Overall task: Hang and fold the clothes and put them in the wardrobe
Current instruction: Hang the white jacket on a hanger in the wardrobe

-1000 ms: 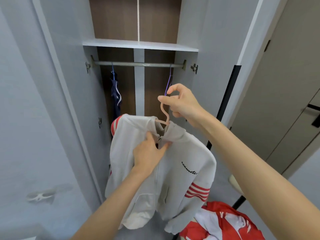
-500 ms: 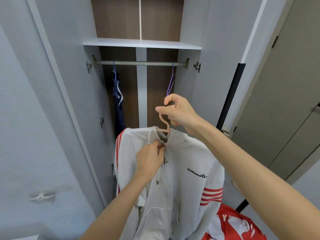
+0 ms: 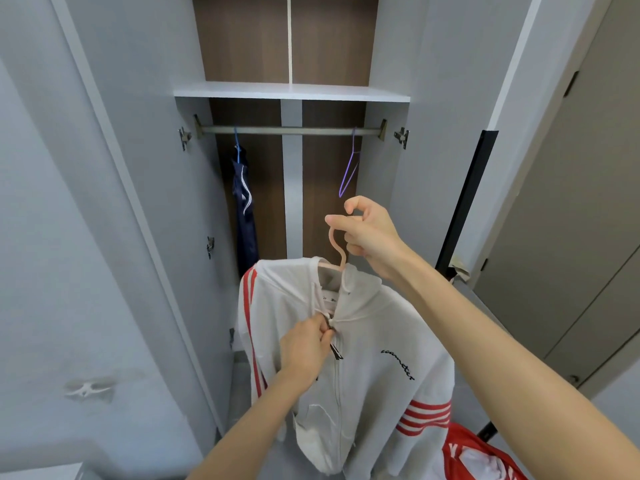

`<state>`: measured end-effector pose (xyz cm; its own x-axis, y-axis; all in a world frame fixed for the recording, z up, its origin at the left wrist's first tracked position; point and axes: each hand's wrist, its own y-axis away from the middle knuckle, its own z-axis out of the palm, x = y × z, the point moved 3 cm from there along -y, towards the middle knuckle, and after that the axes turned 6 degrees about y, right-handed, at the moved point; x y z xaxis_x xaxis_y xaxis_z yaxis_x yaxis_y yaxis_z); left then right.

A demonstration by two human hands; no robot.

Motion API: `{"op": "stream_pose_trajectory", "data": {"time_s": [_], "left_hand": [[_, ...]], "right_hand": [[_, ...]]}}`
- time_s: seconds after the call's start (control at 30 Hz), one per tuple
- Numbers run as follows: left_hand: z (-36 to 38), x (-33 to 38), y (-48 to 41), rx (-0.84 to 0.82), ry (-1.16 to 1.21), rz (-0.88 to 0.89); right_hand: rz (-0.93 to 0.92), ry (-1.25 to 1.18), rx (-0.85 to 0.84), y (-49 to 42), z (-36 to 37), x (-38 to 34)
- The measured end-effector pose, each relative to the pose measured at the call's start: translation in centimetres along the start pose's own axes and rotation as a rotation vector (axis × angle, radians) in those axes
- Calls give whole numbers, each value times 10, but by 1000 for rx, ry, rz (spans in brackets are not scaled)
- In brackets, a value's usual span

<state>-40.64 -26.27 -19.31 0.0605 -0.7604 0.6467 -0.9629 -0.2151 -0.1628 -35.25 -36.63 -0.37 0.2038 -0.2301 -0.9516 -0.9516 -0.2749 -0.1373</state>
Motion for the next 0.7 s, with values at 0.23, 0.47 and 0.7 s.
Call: {"op": "stream_pose_trajectory", "data": {"time_s": [0.23, 0.47, 0.7], "left_hand": [[-52, 25, -1, 274, 99, 99], [-91, 36, -32, 64, -281, 367], [-100, 25, -42, -50, -133, 257]], "right_hand": [[23, 35, -11, -11, -9, 9], [-18, 81, -145, -15, 7, 15], [-118, 83, -195, -37, 12, 14]]}}
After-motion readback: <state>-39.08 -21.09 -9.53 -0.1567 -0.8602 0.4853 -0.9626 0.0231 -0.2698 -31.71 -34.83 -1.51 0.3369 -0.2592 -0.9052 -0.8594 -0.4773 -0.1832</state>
